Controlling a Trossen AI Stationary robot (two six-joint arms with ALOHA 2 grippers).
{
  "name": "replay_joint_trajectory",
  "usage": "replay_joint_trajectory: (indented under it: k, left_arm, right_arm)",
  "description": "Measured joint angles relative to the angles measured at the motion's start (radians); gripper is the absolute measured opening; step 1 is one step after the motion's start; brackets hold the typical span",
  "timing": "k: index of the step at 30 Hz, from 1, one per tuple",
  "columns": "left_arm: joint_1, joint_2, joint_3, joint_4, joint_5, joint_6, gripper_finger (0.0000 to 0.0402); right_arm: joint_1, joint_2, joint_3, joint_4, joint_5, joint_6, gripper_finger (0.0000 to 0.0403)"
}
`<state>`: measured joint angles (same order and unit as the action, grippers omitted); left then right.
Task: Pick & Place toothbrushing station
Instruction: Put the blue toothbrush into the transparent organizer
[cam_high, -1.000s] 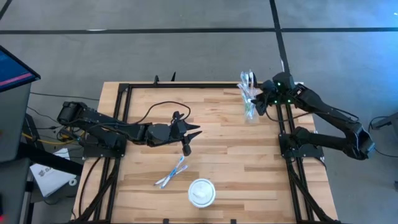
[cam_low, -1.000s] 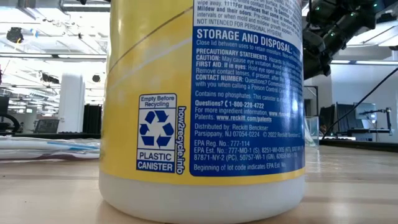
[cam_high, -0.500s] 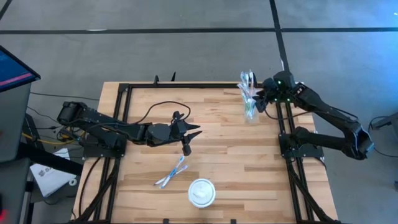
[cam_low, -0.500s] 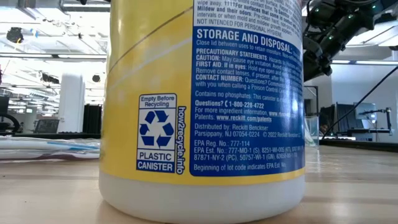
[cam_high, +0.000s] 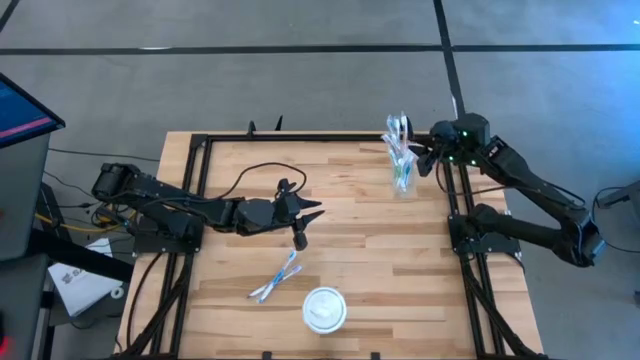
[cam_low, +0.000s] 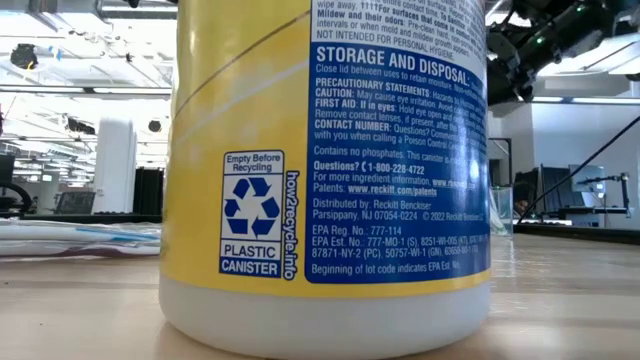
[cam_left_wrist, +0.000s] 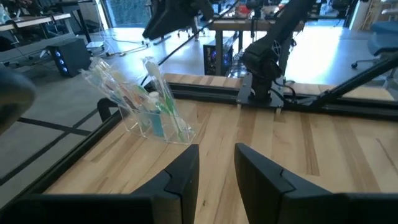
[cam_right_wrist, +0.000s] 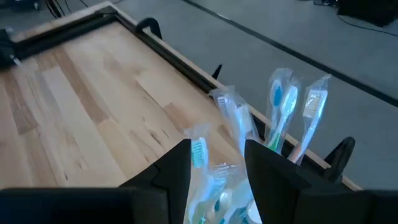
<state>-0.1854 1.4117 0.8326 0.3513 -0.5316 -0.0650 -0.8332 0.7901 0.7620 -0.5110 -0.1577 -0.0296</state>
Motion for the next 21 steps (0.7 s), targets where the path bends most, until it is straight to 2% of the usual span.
replay_joint_trajectory:
  k: [3,7,15,21]
  left_arm:
    - [-0.011,-0.004,0.0,-0.049,0.0,-0.005,0.0097]
    - [-0.033,-0.022,0.001,-0.159,0.001,-0.088,0.0097]
    - [-0.111,-0.037,0.0,-0.437,0.009,-0.37,0.0097]
    - [-0.176,-0.037,0.0,-0.594,0.083,-0.607,0.0097]
  right_arm:
    - [0.021,-0.023,0.0,-0.006,-0.001,0.004,0.0139]
    - [0.089,-0.047,0.0,-0.009,-0.005,0.03,0.0136]
    - [0.257,-0.046,0.0,-0.011,-0.001,0.055,0.0135]
    - [0.323,-0.046,0.0,-0.009,0.0,0.069,0.0128]
